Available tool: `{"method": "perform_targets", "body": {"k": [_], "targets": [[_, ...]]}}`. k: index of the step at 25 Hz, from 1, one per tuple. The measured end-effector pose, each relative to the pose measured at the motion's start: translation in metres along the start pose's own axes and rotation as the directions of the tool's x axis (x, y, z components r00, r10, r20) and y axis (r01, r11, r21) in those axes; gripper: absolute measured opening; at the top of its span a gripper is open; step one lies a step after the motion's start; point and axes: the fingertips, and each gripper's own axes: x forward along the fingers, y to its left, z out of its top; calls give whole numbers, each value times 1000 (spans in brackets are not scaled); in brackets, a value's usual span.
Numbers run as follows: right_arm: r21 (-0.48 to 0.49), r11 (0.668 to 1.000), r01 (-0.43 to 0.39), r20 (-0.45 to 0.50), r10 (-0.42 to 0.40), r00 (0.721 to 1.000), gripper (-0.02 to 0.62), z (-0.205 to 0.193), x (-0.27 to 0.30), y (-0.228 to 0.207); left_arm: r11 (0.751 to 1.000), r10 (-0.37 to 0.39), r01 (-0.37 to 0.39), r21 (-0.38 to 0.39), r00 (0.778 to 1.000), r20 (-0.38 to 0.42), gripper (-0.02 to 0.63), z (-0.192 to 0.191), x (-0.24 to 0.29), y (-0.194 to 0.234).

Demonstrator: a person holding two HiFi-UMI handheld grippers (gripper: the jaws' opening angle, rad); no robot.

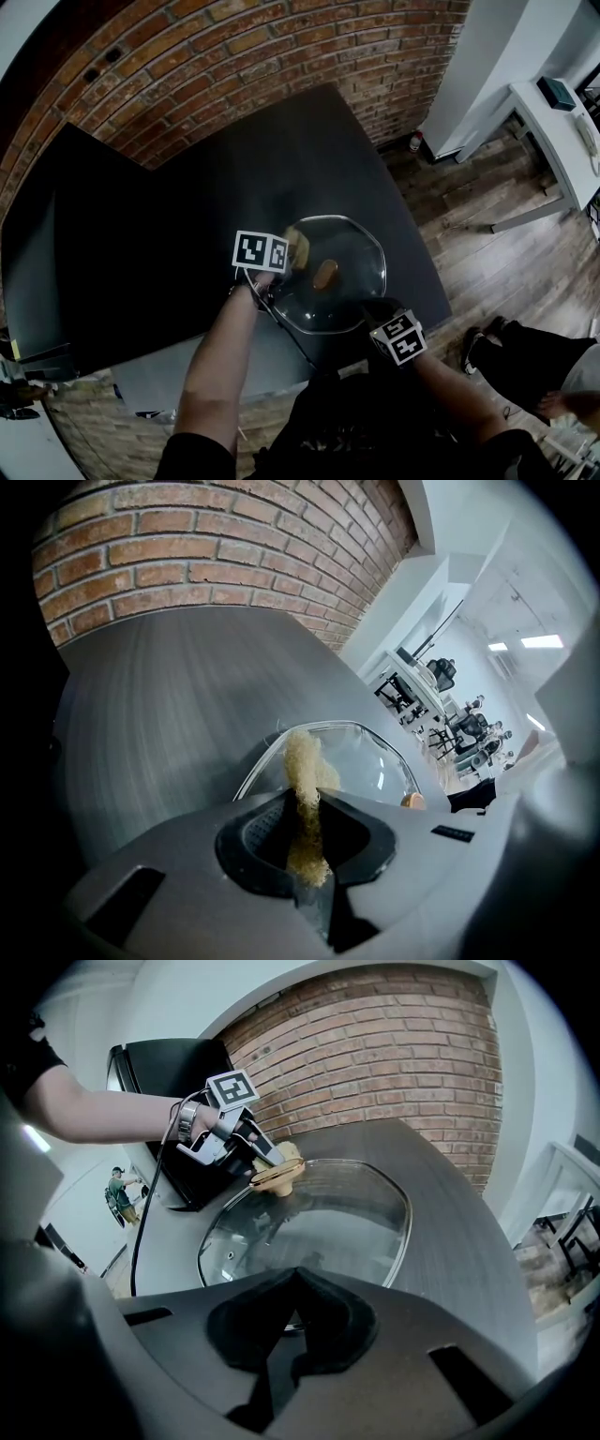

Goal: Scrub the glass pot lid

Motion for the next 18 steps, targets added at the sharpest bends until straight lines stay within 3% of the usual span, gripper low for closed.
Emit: {"method": "perform_targets", "body": {"k": [6, 11, 14, 18], "targets": [[2, 1000, -1, 3, 1, 1000, 18, 1, -1, 0, 997, -8, 6, 82, 1000, 26, 58, 10, -16, -19], [15, 1000, -2, 9, 2, 1000, 18, 0, -2, -1, 967, -22, -3, 254, 995, 95, 58, 48, -37, -60], [16, 1000, 0, 12, 0, 1000, 18, 0, -1, 0, 923, -106, 67, 379, 991, 82, 58, 62, -44, -107], [3, 1000, 5, 13, -5, 1000, 18, 0, -1, 1, 810, -188, 203, 550, 979, -84, 58, 50, -28, -170]]}}
